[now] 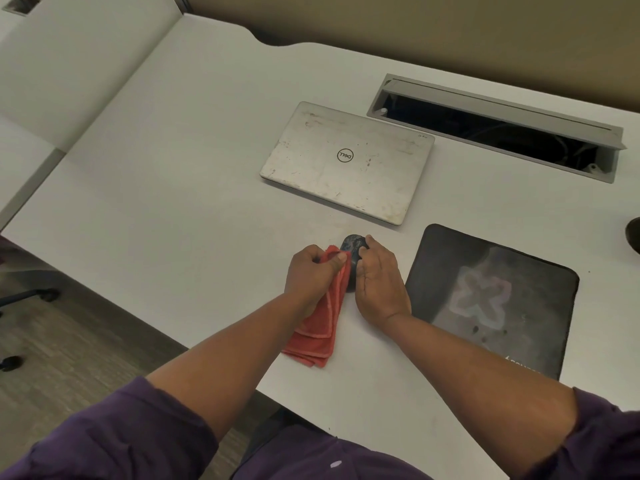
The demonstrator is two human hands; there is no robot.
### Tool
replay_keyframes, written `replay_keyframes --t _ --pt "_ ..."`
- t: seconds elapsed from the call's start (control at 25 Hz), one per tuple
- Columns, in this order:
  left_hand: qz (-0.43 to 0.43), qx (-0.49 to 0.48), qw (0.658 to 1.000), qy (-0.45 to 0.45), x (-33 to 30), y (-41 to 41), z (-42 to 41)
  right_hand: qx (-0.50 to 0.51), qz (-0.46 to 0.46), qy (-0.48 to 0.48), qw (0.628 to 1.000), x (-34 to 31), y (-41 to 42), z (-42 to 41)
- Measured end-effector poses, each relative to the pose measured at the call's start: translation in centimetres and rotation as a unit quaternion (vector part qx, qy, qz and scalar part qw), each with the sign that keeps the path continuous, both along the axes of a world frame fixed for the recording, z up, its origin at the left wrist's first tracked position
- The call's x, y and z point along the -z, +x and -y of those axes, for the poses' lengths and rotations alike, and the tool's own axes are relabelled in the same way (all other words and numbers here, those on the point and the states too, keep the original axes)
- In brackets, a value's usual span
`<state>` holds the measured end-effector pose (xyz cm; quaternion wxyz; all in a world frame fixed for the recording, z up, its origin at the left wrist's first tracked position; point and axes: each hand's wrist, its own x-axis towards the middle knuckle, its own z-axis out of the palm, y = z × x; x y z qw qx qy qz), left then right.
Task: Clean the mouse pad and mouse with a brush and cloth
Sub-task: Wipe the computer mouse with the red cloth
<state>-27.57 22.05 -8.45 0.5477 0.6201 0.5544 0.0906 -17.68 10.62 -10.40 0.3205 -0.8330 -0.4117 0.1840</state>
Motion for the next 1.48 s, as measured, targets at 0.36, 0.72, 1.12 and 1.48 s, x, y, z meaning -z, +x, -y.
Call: replay_keyframes --t 0.36,0.72,1.12,1.48 --pt "-0.067 0.141 0.980 0.125 0.2 -2.7 0.5 0.000 0.002 -0.004 1.000 -0.1 0.0 -0.1" --pt "-0.035 0.213 0.943 0.254 0.7 -3.7 0.1 0.011 0.007 0.005 1.000 0.7 0.0 -0.2" --pt "0.010 0.040 0.994 0.106 -0.1 -3.5 -1.1 0.020 0.017 0.015 1.000 0.7 -0.3 -0.2" --pt "0.124 -0.034 0.989 0.075 -1.6 -5.9 2.0 0.014 0.022 0.007 1.000 0.6 -0.3 -0.1"
